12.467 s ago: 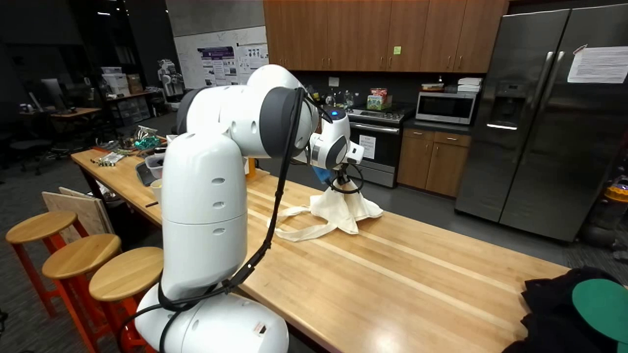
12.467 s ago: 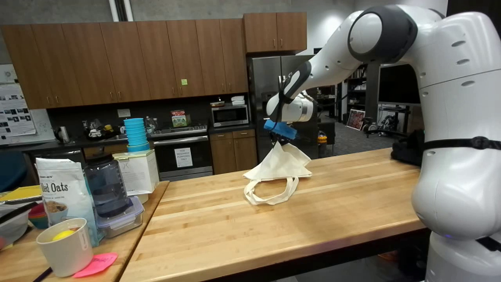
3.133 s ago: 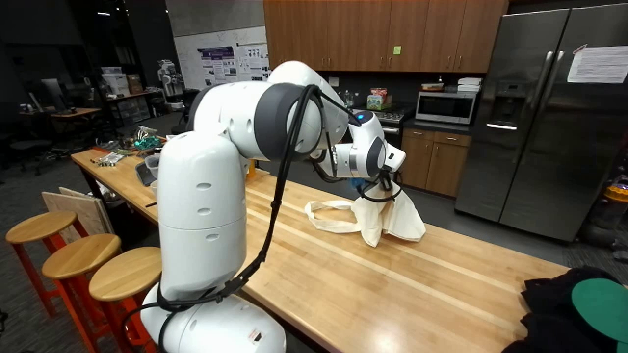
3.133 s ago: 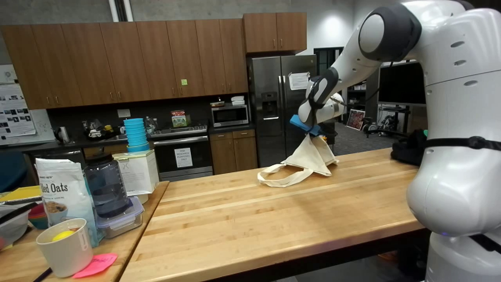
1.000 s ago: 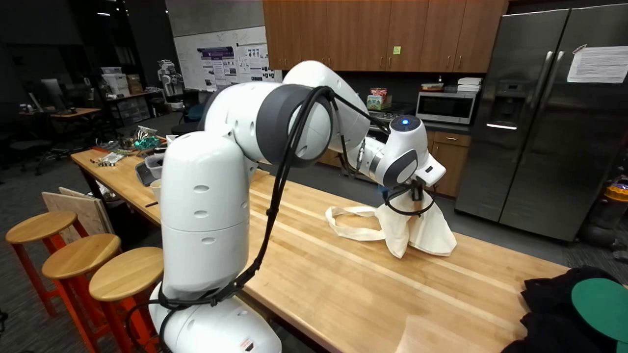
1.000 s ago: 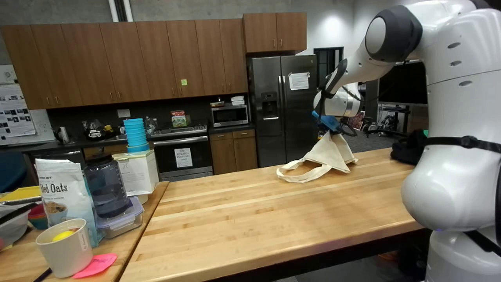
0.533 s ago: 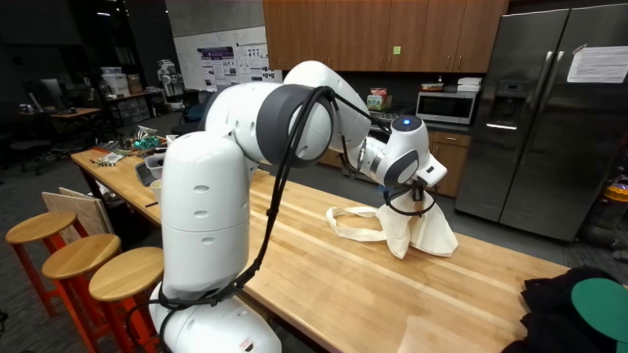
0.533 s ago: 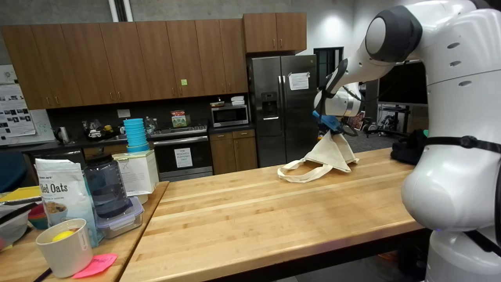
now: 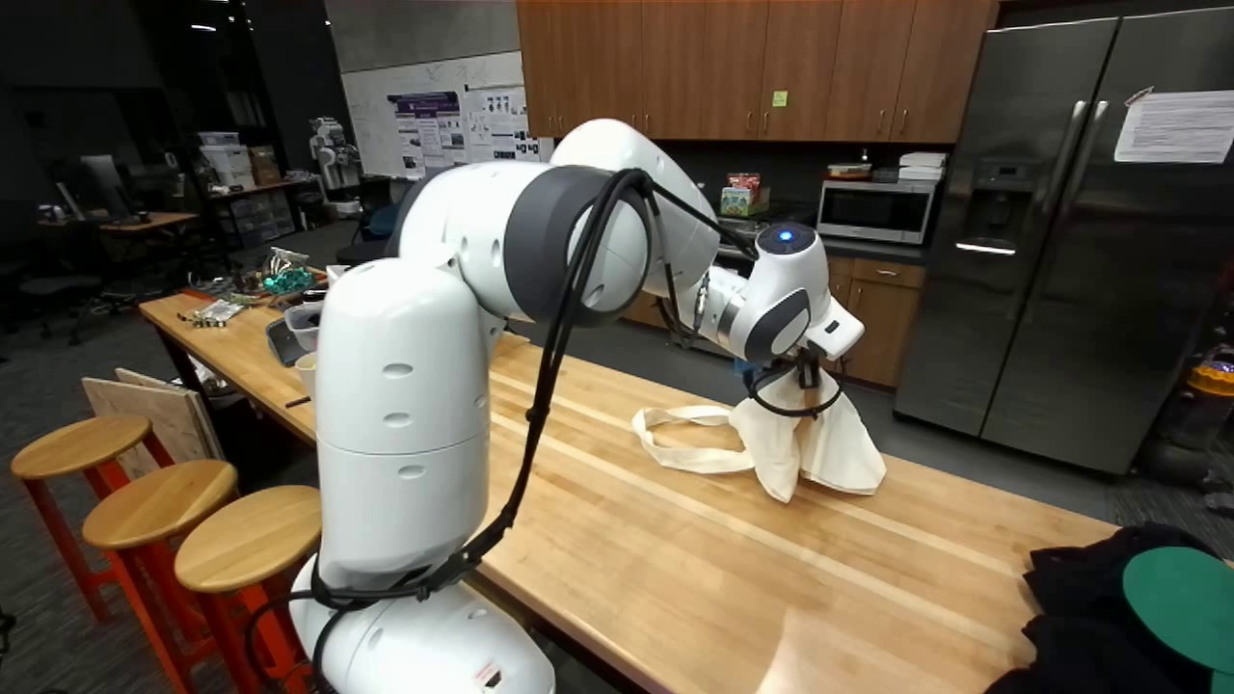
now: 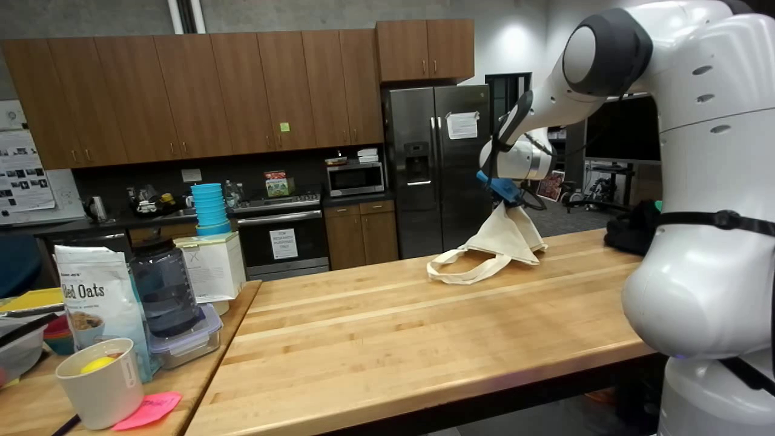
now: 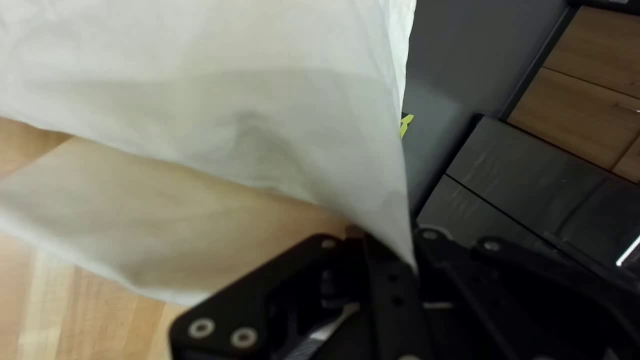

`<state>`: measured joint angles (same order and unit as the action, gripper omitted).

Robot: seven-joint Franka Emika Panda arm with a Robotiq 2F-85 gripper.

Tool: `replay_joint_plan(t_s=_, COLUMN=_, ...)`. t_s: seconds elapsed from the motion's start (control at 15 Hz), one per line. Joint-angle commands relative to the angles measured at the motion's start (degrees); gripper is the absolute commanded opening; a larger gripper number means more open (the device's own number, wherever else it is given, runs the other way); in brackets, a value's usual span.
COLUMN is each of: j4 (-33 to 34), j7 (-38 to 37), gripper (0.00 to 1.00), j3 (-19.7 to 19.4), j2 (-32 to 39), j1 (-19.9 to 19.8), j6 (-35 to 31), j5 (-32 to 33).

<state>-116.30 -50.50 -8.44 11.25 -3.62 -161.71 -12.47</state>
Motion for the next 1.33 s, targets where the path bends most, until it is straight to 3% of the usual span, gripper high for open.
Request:
replay_joint_plan(t_s=0.0, j4=0.03, j7=-0.53, gripper=0.01, j3=0.20, j2=-0.65, j1=1.61, j6=0.32, j5=2.04)
replay_joint_plan(t_s=0.53, j4=-0.49, j7=-3.21, gripper=0.01, j3=0.05, j2=-0.86, j1=7.33, j6=-0.02, j5=10.21)
replay_joint_plan(t_s=1.27, j4=-1.84, j7=-5.44, gripper=0.01, j3=-0.16, j2=-1.22, j1=12.18, j6=-0.59, j5=17.31)
